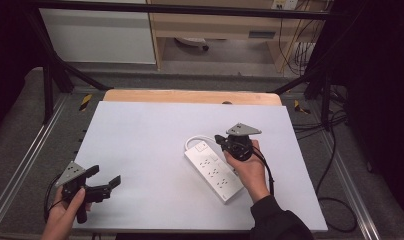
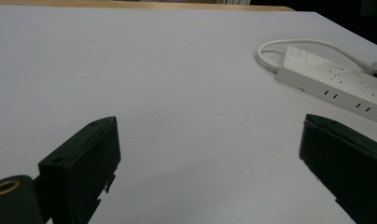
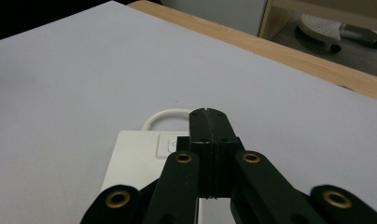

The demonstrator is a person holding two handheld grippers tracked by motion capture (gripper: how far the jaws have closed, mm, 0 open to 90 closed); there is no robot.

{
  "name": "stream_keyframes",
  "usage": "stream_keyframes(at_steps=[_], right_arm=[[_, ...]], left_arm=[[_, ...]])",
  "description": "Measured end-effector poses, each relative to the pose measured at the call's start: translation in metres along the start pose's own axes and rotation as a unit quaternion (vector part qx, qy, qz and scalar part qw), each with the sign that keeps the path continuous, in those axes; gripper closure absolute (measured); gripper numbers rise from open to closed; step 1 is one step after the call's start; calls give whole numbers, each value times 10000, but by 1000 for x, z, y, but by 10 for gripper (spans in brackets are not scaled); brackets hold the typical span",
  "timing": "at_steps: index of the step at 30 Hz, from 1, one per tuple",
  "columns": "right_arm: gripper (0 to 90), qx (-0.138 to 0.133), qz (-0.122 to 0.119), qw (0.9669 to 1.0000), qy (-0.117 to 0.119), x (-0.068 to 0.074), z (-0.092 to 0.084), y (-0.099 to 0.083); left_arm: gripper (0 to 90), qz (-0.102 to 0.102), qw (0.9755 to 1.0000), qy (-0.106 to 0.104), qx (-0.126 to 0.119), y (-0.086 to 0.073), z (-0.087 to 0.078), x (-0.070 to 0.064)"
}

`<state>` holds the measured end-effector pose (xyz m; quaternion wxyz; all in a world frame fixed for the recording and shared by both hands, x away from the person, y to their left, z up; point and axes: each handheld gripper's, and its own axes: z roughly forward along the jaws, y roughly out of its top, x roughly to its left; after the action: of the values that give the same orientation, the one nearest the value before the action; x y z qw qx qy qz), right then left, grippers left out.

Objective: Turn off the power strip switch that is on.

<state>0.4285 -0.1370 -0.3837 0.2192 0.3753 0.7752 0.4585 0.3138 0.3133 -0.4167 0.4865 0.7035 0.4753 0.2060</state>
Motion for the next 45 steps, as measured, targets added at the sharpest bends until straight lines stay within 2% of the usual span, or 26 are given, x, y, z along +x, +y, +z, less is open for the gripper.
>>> stream_keyframes(at_steps=[10,29,39,45], right_arm=[[900,211,88,9997,-17,2,9,-10],[900,403,223,9989,-75,3,19,-24],[900,446,152,9989,-58,5,22,-26],[900,533,192,9984,-63,6,24,-30]], left_arm=[[53,3,10000,-6,3,0,0,0],[53,33,10000,1,30,0,0,0],[53,23,10000,4,29,0,0,0],[53,33,10000,-2,24,0,0,0]])
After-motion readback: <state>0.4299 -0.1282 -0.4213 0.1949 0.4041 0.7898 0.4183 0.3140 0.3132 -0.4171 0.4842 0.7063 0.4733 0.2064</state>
